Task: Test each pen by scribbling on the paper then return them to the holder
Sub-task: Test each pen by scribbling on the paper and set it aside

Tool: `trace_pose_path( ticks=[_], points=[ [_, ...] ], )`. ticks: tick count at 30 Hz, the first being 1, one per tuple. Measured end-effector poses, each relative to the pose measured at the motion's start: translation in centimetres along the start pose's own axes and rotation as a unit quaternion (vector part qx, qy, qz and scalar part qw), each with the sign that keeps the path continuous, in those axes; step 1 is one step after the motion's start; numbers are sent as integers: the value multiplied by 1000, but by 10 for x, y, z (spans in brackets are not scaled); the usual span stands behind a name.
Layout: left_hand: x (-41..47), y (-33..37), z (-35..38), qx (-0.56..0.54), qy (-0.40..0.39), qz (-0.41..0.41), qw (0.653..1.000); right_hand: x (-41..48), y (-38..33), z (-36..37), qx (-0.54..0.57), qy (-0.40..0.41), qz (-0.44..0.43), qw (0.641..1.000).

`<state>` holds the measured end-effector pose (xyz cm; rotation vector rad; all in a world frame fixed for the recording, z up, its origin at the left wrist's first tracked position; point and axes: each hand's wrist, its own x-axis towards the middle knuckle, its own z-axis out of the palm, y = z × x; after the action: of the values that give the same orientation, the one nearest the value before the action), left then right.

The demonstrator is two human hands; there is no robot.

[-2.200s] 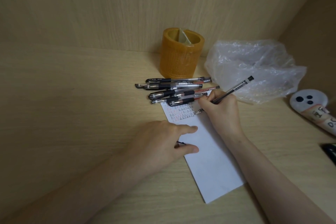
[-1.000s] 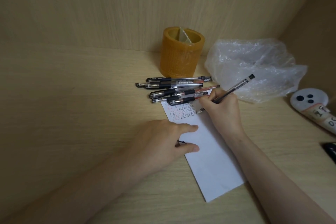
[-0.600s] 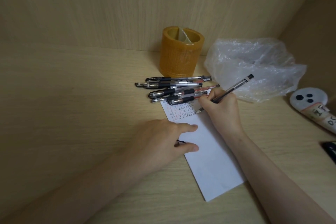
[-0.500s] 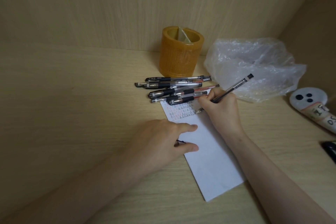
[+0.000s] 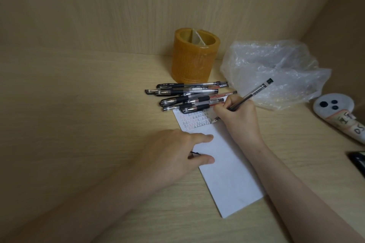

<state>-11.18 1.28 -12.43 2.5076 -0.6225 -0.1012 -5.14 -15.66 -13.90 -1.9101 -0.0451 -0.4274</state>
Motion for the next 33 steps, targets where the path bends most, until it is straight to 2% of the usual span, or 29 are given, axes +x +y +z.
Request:
trace_pose_path(
  ticks=[14,19,22,25,28,33],
  points=[
    [0,1,0,6,-1,0,1000,-1,-3,-1,-1,19,19,1000],
    [-1,2,-1,-33,2,0,999,6,-8,-12,183,55,83,978],
    [1,4,-6,-158,61,-6,986,7,-14,-18,240,14,78,967],
    [5,2,-12,-272,106,-9,956,7,-17,-15,328,-76,121,934],
    [8,0,-13,-311,108,-6,944,5,-24,-11,371,-117,147,909],
    [12,-4,-13,-341,101,-12,934,0,-29,-9,340,-165,106,920]
  ],
)
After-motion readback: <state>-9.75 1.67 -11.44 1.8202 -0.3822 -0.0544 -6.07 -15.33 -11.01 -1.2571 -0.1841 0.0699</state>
